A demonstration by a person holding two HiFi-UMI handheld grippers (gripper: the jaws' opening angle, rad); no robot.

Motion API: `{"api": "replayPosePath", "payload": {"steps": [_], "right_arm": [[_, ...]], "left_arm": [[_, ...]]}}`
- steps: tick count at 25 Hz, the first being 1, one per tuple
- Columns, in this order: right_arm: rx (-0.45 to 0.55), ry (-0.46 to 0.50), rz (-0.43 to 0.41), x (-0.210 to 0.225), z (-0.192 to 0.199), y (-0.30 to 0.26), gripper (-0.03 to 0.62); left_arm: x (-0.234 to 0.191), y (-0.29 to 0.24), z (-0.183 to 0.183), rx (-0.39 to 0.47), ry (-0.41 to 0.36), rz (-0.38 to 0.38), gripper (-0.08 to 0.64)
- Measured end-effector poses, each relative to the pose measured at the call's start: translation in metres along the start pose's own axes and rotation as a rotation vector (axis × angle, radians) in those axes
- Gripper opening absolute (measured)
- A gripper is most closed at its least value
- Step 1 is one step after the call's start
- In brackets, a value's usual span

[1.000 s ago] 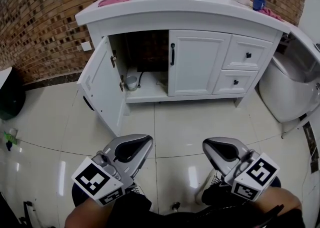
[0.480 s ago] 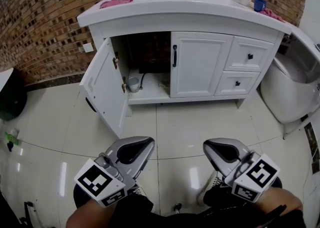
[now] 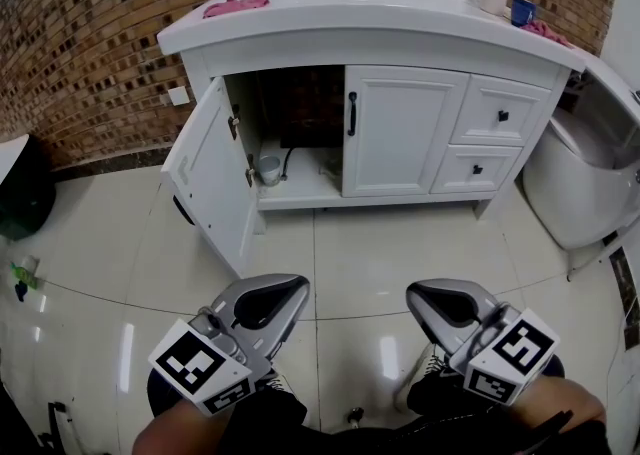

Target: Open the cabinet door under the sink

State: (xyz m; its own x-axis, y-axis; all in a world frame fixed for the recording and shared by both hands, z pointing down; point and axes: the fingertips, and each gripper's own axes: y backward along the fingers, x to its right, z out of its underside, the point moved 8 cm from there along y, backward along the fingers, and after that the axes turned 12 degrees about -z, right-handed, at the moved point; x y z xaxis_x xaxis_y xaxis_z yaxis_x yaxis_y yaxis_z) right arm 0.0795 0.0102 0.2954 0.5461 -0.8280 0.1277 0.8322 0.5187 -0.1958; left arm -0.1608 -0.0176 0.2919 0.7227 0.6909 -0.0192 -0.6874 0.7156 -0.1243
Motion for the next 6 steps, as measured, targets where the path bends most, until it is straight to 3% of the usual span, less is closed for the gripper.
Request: {"api": "replayPosePath", "payload": {"steps": [6], "right_arm": [[-0.004,0.006,0.002,-0.0002,-0.0010,0.0027,0.008]], "left_arm": [[0.0028,-0.0015,0.0019,-0.004,0.000,0.004,0.006]]}}
